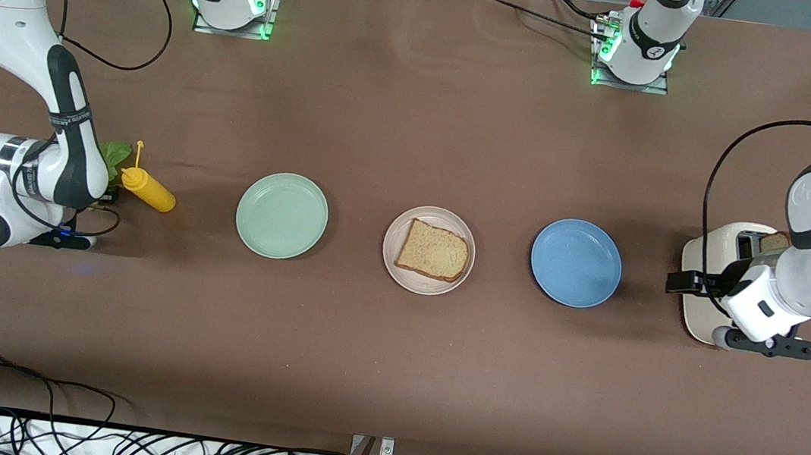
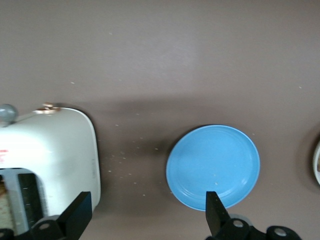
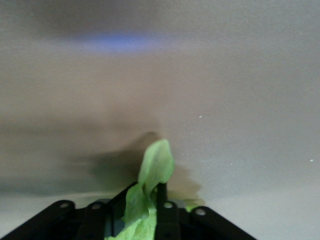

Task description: Make sandwich on beige plate with both arms

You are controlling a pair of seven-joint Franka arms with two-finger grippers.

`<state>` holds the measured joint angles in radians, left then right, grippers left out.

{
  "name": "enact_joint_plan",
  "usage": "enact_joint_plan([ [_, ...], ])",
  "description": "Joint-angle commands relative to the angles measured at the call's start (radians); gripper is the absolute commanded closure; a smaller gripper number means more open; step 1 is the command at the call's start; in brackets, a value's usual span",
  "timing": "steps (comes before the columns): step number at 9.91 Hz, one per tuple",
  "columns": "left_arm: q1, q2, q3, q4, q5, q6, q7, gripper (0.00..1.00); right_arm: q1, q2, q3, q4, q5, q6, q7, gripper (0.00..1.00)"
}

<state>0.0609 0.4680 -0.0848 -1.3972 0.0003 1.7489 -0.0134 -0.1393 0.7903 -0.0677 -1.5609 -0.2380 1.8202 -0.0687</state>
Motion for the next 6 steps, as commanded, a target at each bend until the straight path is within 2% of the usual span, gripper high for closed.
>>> enact_joint_plan([
  [1,0.033,0.004,-0.003,0.053,0.036,-0.008,0.0,0.0,-0.006,-0.002,0.011,-0.008,0.003,-0.025,-0.011,1.0],
  [3,0.036,0.003,-0.003,0.053,0.033,-0.008,0.0,0.0,-0.003,-0.035,0.011,0.031,0.005,-0.082,-0.014,1.0],
  [6,0.033,0.003,-0.004,0.053,0.03,-0.009,-0.01,0.0,-0.005,-0.103,0.011,0.171,0.02,-0.217,-0.069,1.0],
])
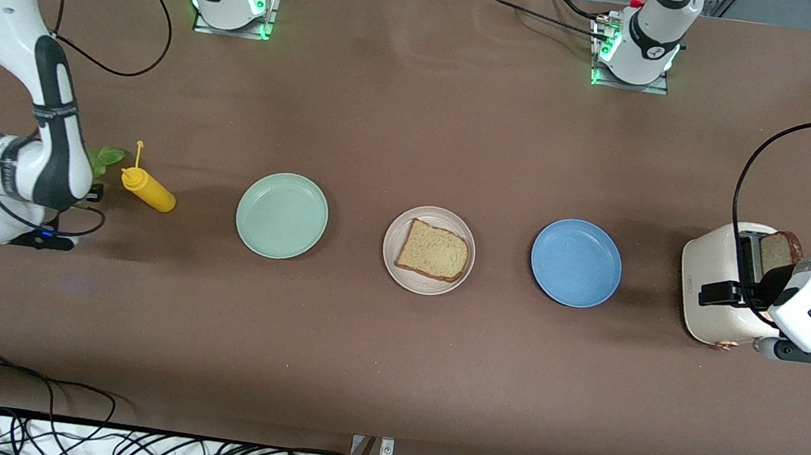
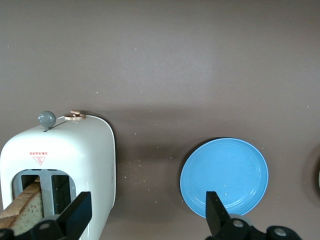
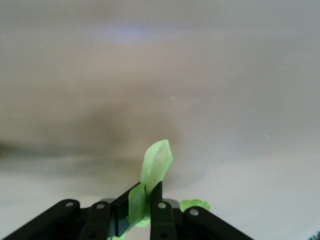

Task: Make sandwich on beige plate with both arms
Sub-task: 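Grasp the green lettuce leaf with the right gripper and lift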

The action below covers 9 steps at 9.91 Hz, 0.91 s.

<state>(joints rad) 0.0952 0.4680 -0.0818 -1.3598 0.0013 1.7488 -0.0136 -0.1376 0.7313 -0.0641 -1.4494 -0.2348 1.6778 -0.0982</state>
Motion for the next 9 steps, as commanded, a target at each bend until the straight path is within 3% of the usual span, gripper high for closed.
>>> enact_joint_plan([
  [1,-0.003,0.003,-0.007,0.016,0.029,-0.008,-0.011,0.0,-0.007,-0.049,0.012,0.123,0.018,-0.117,-0.04,1.0],
  [3,-0.008,0.003,-0.007,0.016,0.029,-0.008,-0.009,0.0,-0.005,-0.049,0.015,0.243,0.022,-0.167,-0.031,1.0],
  [5,-0.008,0.003,-0.007,0.018,0.034,-0.008,-0.006,0.0,-0.014,-0.05,0.0,0.311,0.137,-0.197,-0.029,1.0],
  [9,-0.012,0.009,-0.007,0.018,0.036,-0.008,-0.003,0.0,-0.01,-0.07,0.012,0.36,0.163,-0.227,-0.017,1.0],
])
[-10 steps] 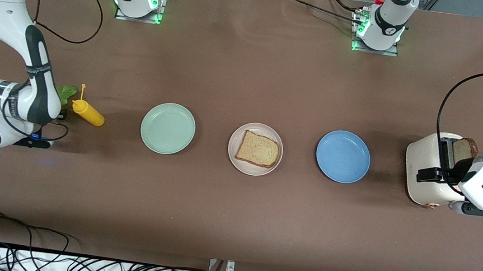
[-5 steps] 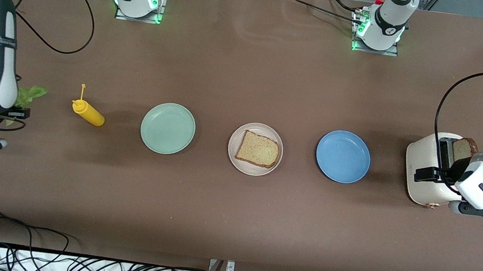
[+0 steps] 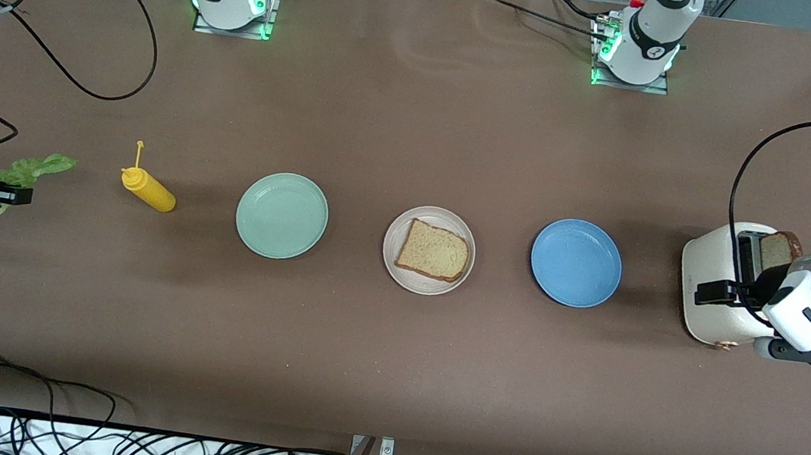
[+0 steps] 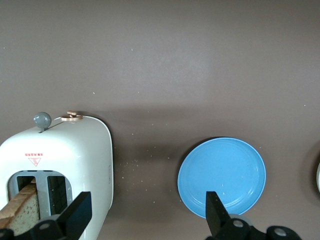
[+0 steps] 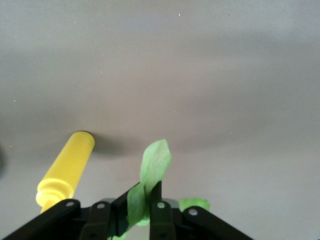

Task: Make sandwich on beige plate with both arms
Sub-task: 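Grasp the green lettuce leaf with the right gripper and lift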

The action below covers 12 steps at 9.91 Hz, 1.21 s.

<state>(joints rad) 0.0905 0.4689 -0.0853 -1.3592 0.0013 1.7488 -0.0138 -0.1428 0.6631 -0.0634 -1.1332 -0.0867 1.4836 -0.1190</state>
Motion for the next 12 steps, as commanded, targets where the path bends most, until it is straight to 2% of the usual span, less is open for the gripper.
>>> enact_joint_plan([
  [1,-0.008,0.007,-0.004,0.017,0.037,-0.008,-0.003,0.0,-0.001,-0.006,0.011,0.044,0.013,-0.034,0.002,1.0],
  [9,0.0,0.007,-0.004,0.017,0.039,-0.008,-0.003,0.0,0.003,-0.02,0.016,0.046,0.016,-0.046,-0.014,1.0],
  [11,0.0,0.007,-0.004,0.015,0.039,-0.008,-0.003,0.0,0.006,-0.02,0.017,0.065,0.025,-0.045,0.022,1.0],
  [12,-0.002,0.007,-0.004,0.015,0.039,-0.008,-0.003,0.0,0.011,-0.054,0.034,0.081,0.059,-0.045,0.086,1.0],
])
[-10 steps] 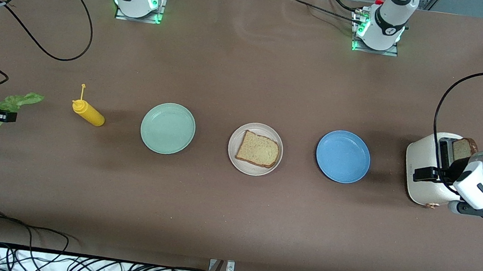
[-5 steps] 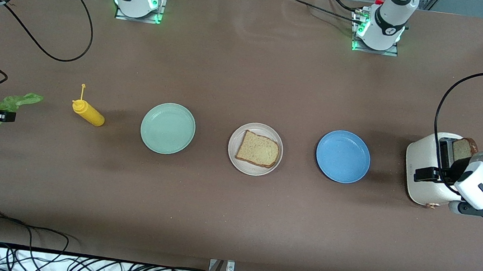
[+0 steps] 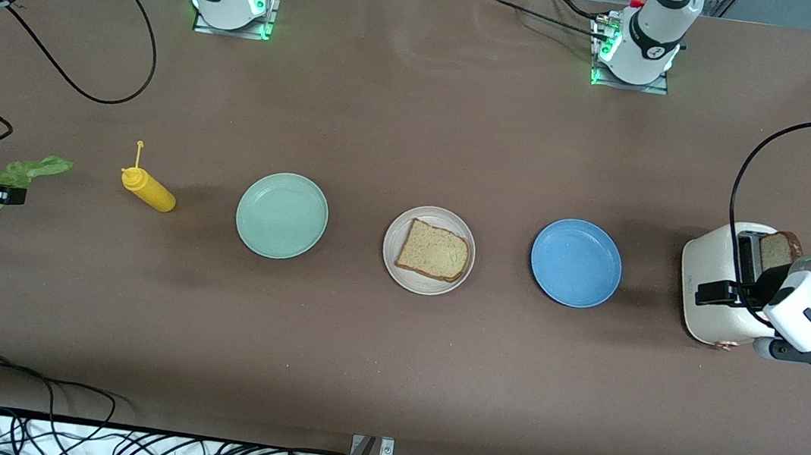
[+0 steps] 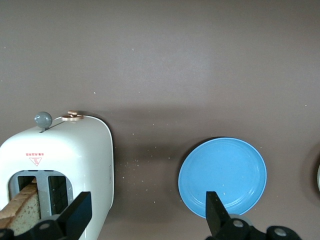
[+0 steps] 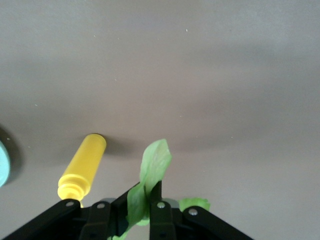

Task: Make sandwich on beige plate with both arms
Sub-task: 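Grasp the green lettuce leaf with the right gripper and lift, then carry the lettuce with the right gripper over the bread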

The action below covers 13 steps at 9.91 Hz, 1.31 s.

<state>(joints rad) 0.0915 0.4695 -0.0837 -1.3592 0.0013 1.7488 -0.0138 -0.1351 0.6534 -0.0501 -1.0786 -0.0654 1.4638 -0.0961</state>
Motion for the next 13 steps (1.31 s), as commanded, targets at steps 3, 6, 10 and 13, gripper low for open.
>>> enact_joint_plan([
  [3,-0.001,0.006,-0.005,0.015,0.039,-0.008,-0.002,0.0,0.057,-0.086,0.045,0.029,0.042,-0.017,0.113,1.0],
  [6,0.001,0.006,-0.005,0.015,0.039,-0.009,-0.002,0.0,0.199,-0.086,0.046,0.068,0.044,-0.008,0.237,1.0],
  [10,-0.001,0.006,-0.005,0.014,0.039,-0.009,-0.002,0.0,0.327,-0.083,0.125,0.066,0.212,0.152,0.402,1.0],
  [13,-0.001,0.006,-0.005,0.011,0.039,-0.009,-0.002,0.0,0.415,-0.048,0.153,0.066,0.352,0.307,0.656,1.0],
])
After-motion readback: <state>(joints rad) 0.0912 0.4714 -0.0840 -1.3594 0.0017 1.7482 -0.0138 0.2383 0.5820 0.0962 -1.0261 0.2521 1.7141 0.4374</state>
